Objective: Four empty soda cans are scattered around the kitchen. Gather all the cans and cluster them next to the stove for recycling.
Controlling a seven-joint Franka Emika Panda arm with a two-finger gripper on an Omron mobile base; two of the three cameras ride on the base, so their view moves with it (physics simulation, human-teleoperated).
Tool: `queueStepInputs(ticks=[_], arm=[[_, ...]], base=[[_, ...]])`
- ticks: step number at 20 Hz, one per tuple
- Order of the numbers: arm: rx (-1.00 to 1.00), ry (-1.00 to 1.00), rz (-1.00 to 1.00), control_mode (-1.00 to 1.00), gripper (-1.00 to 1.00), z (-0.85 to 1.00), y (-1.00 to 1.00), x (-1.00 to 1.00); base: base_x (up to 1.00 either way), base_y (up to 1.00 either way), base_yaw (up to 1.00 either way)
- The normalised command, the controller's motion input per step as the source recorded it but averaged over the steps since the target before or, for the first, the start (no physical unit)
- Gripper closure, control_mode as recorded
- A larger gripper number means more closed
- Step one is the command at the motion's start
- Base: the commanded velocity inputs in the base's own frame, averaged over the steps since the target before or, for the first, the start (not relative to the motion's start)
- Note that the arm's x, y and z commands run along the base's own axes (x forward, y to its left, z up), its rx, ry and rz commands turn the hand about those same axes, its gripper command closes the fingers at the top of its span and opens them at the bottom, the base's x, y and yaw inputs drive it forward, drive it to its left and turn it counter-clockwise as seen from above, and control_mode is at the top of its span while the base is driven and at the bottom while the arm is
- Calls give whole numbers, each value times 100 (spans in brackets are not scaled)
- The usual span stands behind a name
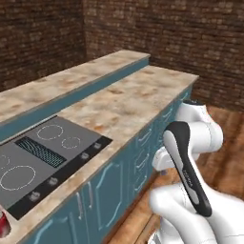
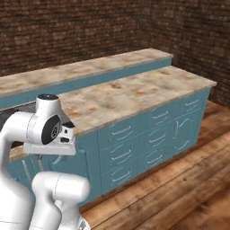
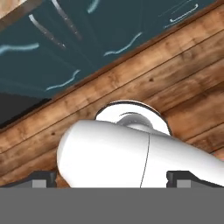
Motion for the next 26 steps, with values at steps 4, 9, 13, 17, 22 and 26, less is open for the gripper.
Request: queueStepInputs(ticks=[4,9,13,17,22,26], arm=[[0,0,0,100,-100,0,0,0],[0,0,0,100,-100,0,0,0],[0,0,0,100,-100,0,0,0],[0,0,0,100,-100,0,0,0],[0,0,0,100,-100,0,0,0],[0,0,0,100,-100,0,0,0]], base=[[35,-12,-74],[40,-5,-79],[39,-7,-81],[95,6,-26],[100,16,-9],[100,1,-11]])
